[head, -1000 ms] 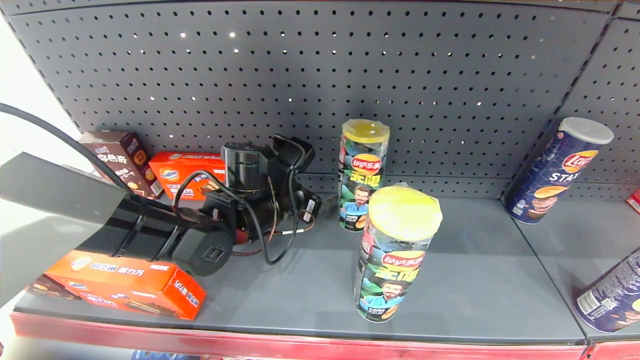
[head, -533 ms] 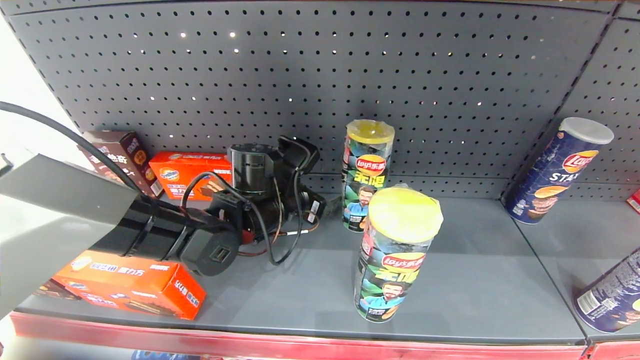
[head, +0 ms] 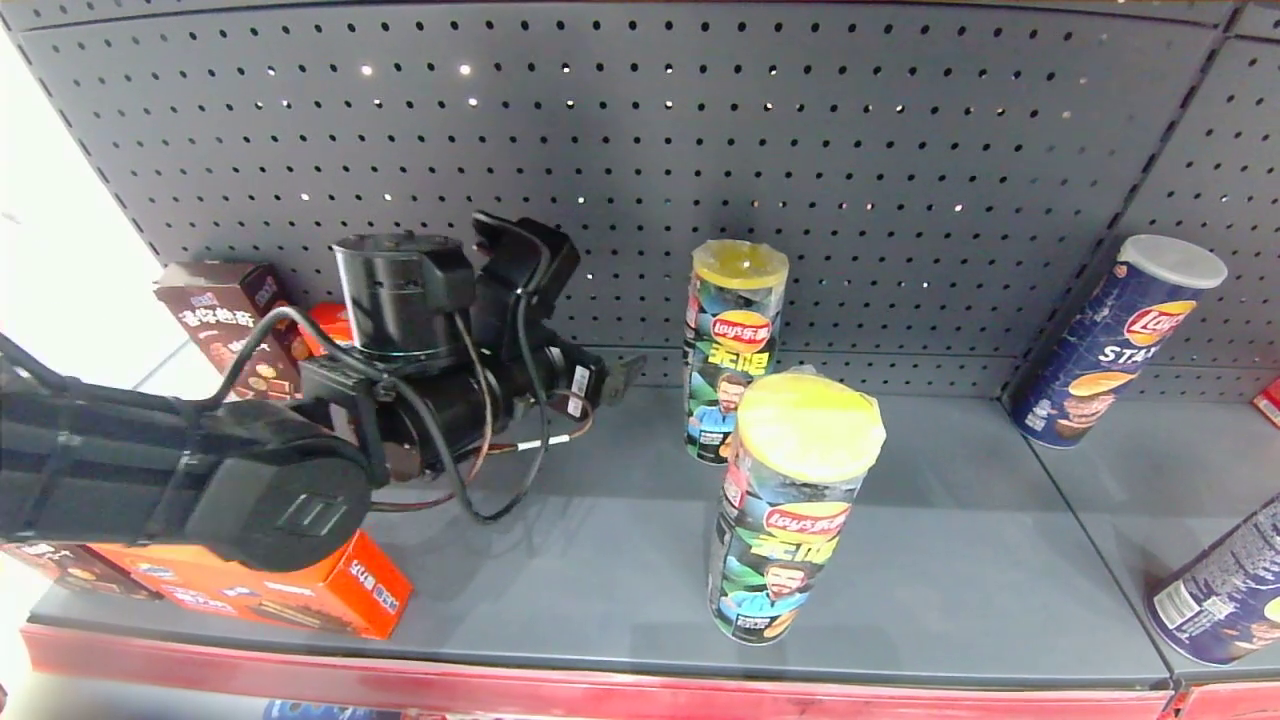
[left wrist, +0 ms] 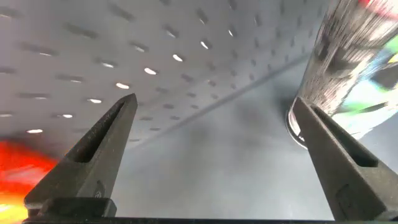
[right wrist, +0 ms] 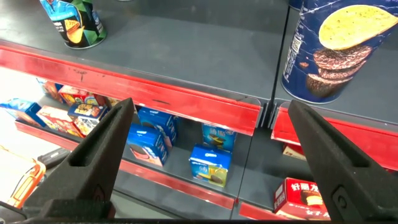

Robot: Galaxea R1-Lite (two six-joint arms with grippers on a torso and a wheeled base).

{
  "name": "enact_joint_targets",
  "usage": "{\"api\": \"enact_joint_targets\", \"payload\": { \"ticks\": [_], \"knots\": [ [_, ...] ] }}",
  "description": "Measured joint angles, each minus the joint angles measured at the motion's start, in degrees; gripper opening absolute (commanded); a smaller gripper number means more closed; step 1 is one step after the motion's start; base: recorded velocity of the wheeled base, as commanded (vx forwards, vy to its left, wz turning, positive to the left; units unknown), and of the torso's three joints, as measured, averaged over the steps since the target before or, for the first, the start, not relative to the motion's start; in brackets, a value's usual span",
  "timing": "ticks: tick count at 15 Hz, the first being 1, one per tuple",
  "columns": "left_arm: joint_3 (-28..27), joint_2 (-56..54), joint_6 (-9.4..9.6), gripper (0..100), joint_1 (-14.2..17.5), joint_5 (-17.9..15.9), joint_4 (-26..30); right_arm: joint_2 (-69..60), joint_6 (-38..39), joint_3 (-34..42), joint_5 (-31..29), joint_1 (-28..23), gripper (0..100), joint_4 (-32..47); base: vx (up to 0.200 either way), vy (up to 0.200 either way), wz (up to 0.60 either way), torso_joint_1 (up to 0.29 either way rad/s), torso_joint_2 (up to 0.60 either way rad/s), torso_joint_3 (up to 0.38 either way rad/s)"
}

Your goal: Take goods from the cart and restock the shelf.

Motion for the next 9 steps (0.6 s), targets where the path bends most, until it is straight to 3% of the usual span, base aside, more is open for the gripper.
{"api": "enact_joint_targets", "payload": {
  "ticks": [9],
  "knots": [
    [15.52,-17.74,1.01,100,1.07,2.93,-0.49,0.32,-0.46,-0.05,0.2,0.35,100,0.11,0.0,0.0,0.0,0.0,0.0,0.0]
  ]
}}
